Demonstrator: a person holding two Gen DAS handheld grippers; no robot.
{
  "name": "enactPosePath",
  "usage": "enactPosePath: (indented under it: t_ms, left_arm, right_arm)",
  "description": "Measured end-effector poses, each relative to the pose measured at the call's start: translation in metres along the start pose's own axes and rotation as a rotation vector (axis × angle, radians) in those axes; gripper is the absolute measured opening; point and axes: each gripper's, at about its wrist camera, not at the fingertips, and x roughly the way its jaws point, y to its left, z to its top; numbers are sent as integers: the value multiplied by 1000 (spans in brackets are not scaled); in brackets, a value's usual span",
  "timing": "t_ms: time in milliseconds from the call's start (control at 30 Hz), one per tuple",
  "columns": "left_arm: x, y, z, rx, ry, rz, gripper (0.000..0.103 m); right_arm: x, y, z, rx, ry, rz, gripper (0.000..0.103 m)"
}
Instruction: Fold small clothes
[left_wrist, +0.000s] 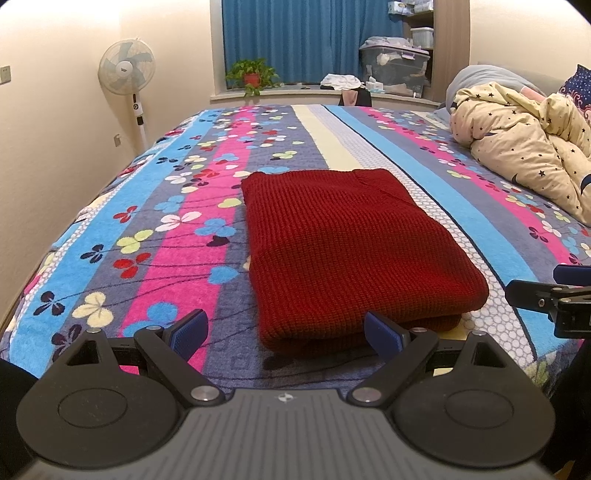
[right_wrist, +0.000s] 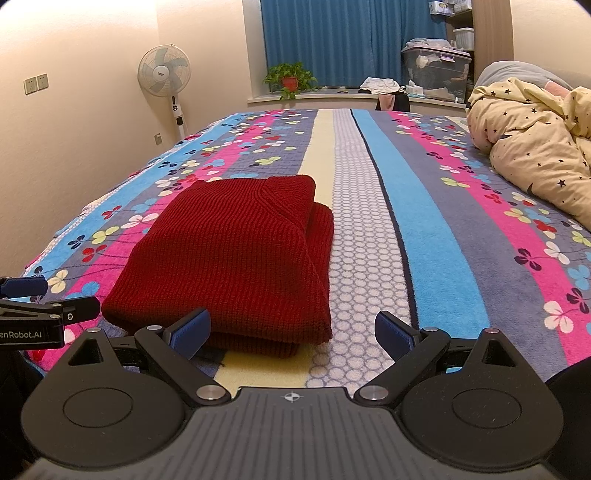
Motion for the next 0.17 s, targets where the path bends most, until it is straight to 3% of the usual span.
enactPosePath:
  t_ms: [167]
  left_arm:
    - [2, -3, 0, 1, 2, 0, 94]
  right_arm:
    - [0, -1, 1, 1, 0, 0, 96]
